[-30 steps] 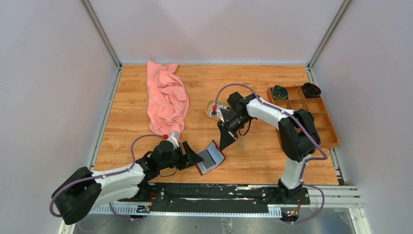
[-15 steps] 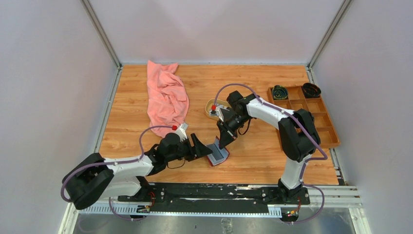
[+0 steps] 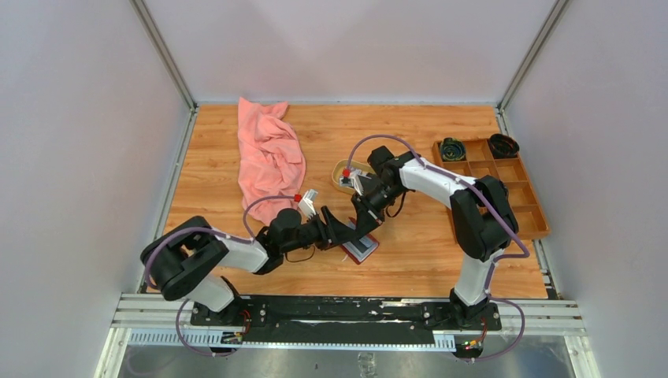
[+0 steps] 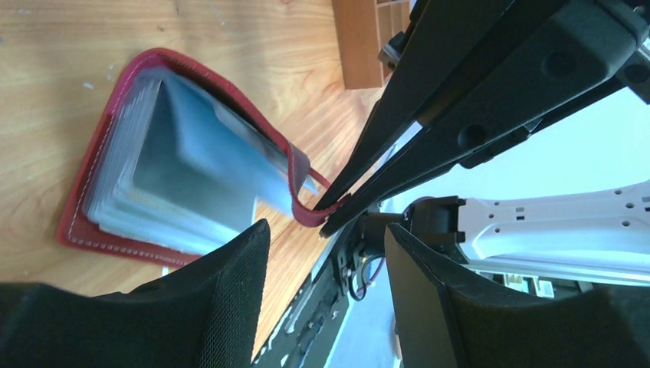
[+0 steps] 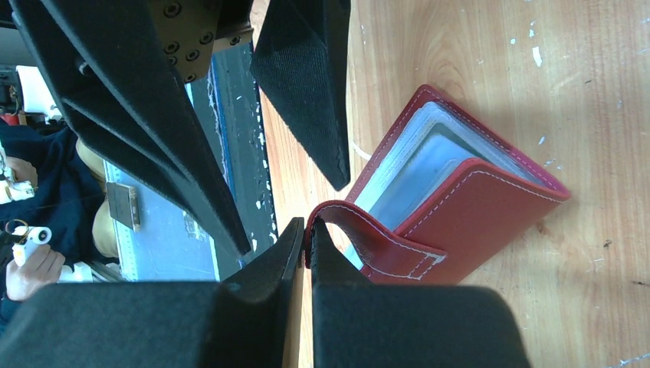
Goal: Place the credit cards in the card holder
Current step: Close the card holder at the center of the board.
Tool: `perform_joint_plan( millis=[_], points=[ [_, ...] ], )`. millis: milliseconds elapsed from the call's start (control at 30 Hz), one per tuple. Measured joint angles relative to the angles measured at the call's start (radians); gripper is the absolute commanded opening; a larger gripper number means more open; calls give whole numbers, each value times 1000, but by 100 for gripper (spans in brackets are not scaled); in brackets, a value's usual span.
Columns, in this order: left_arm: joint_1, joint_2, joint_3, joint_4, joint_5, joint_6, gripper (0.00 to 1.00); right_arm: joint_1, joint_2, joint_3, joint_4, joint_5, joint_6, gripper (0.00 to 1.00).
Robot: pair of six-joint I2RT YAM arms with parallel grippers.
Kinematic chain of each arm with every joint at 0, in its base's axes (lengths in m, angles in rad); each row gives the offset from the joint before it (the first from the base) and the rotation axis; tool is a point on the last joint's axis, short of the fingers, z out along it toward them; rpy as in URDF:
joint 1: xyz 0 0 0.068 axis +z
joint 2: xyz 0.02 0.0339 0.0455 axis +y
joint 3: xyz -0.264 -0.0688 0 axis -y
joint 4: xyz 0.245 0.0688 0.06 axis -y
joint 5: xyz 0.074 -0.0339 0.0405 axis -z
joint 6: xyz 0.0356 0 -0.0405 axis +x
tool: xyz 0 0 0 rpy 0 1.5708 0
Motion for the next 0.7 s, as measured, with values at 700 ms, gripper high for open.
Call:
perform_joint_plan(
  millis=[700],
  points=[
    [0,-135,-168,266,-40,0,55,-6,3,-1,2,-13,1,2]
  ],
)
